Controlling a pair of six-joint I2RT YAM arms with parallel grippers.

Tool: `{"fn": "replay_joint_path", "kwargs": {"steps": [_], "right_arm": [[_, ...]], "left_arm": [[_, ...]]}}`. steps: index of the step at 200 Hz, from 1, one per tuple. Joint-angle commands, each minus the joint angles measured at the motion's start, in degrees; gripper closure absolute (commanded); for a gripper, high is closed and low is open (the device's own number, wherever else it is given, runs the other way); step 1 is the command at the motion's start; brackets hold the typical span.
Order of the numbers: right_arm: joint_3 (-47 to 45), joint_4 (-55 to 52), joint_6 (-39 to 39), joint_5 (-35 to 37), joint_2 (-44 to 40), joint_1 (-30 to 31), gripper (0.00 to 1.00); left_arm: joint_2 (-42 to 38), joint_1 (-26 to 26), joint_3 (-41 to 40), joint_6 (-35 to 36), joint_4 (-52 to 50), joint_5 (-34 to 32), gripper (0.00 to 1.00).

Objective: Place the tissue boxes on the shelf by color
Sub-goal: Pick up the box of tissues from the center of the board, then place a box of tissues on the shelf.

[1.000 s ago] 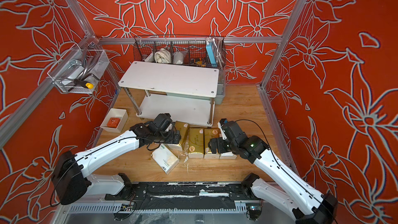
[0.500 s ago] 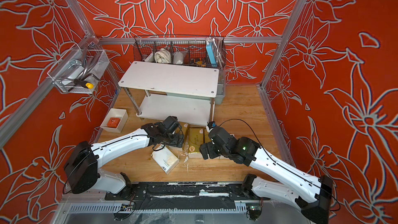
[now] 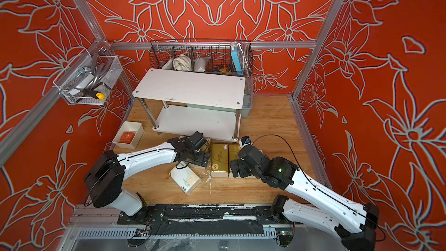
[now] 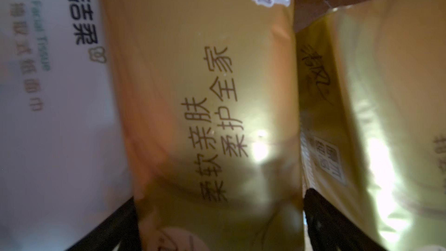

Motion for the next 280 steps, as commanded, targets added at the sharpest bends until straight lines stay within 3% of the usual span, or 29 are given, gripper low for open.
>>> {"fn": "replay_joint_path", "kwargs": {"steps": [1,66,140,197,280], "right_arm": [[-1.7,-1.4,1.4,2.5,-2.0,0.4,0.01],[-3.0,-0.7,1.2,1.8,-3.6,0.4,0.01],[-3.0,0.3,0.2,1.2,-3.4,0.4,0.01],[-2.6,3.0,-0.5,-1.3,-2.9,0.4,0.01],[-2.8,5.6,-0.9,-2.7,-1.2,0.4,0.01]], "left_arm": [[1.2,-0.5,0.5,0.7,0.6,-0.7,0.06],[0.7,-1.0,0.3,0.1,0.4,-0.2,0.29],[-9.5,-1.1,1.8,-2.4,-3.8,-3.4,0.33],[-16.6,-0.6,4.7,0.6,-10.6,-12.4,0.31],[-18.7,15.8,2.9,10.2,-5.8,-12.7,0.28]]}}
